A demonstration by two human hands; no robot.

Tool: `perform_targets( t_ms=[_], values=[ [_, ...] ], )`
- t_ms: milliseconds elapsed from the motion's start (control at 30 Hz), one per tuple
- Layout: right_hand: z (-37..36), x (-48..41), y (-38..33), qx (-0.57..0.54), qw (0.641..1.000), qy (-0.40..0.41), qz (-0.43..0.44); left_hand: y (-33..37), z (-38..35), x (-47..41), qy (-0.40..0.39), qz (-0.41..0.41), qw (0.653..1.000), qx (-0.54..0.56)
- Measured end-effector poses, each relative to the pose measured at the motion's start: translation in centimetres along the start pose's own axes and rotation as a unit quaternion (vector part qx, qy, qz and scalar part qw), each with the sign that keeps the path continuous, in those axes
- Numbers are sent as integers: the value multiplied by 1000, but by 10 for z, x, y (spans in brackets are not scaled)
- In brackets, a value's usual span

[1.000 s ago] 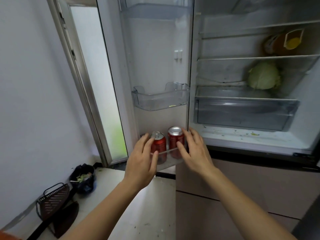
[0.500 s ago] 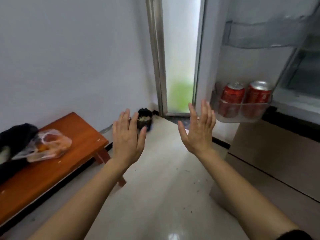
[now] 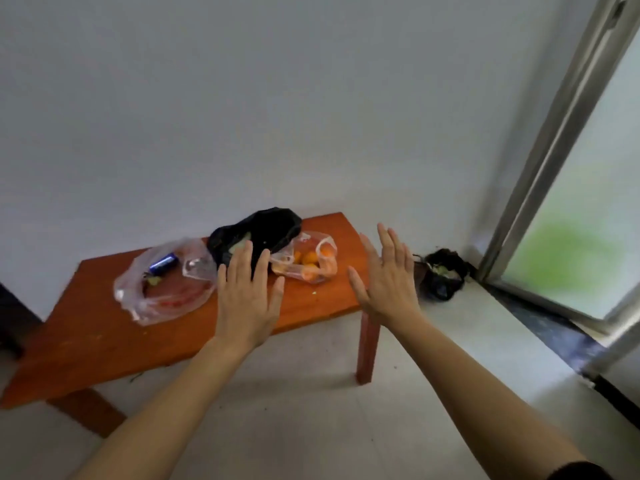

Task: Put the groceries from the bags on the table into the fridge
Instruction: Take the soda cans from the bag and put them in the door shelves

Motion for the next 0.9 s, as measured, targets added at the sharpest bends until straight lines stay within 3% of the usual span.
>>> perform_targets(
  t_ms=[200, 500, 733, 900],
  values=[
    [-92, -66, -85, -77, 993, -70, 61, -137, -21, -28, -62, 86, 993, -51],
    [-228, -179, -146, -170, 967, -149, 115, -256, -82, -93, -145, 159, 970, -112],
    [-342, -294, -193, -250, 922, -236, 176, -309, -127, -178, -220, 206, 942, -149],
    [-412, -351, -243, -302, 869, -312, 236, -349, -152, -218, -243, 256, 931, -93]
  ],
)
Point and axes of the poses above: each hand's wrist, its own x-axis away from the middle knuckle, its own z-axis out of the back of the hand, y = z × x, the point moved 6 cm from there along -x, towards the middle knuckle, and after that the axes turned 14 degrees about z, right-handed, at the moved point
